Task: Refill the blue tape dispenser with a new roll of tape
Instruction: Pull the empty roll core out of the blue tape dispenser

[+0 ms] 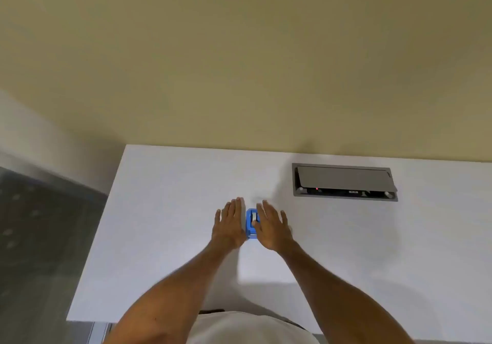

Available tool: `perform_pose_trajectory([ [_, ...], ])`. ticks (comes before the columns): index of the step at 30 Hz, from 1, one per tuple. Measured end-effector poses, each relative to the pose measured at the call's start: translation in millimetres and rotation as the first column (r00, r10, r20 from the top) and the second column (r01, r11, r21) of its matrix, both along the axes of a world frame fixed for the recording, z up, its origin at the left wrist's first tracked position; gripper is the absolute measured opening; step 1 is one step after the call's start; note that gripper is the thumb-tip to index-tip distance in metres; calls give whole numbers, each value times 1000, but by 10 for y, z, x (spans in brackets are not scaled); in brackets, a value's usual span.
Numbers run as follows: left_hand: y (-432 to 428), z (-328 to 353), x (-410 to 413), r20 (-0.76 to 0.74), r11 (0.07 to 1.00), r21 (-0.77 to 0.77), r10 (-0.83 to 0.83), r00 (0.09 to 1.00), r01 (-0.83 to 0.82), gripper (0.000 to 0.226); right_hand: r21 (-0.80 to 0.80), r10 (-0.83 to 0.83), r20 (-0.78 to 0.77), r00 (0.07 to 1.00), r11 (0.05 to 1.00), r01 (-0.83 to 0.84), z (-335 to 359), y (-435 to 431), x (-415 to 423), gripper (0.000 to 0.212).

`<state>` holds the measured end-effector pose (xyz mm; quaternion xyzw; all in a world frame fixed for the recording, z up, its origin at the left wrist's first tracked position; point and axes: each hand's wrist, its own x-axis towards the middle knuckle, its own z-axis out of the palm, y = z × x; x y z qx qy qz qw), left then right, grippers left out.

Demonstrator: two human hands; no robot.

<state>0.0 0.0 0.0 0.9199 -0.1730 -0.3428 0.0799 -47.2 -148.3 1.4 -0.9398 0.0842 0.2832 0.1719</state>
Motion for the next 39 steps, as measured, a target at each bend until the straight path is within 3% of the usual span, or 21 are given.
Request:
perform_pose_trajectory([
  [7,-61,-107,-6,-241,1000,4,-15,970,16,86,-14,49,-24,999,999,-49,-92,38,-103,73],
  [19,-17,-182,100,-259,991,-137,-36,965,0,92,-24,46,40,998,999,-45,-161,41,256,62],
  [27,48,-202,151,-266,990,-98,-125,956,102,91,-105,95,51,994,990,-90,-177,2,367,57],
  [39,81,-173,134,-225,982,-152,-142,964,109,85,-59,49,117,992,997,-43,-138,-31,320,52],
])
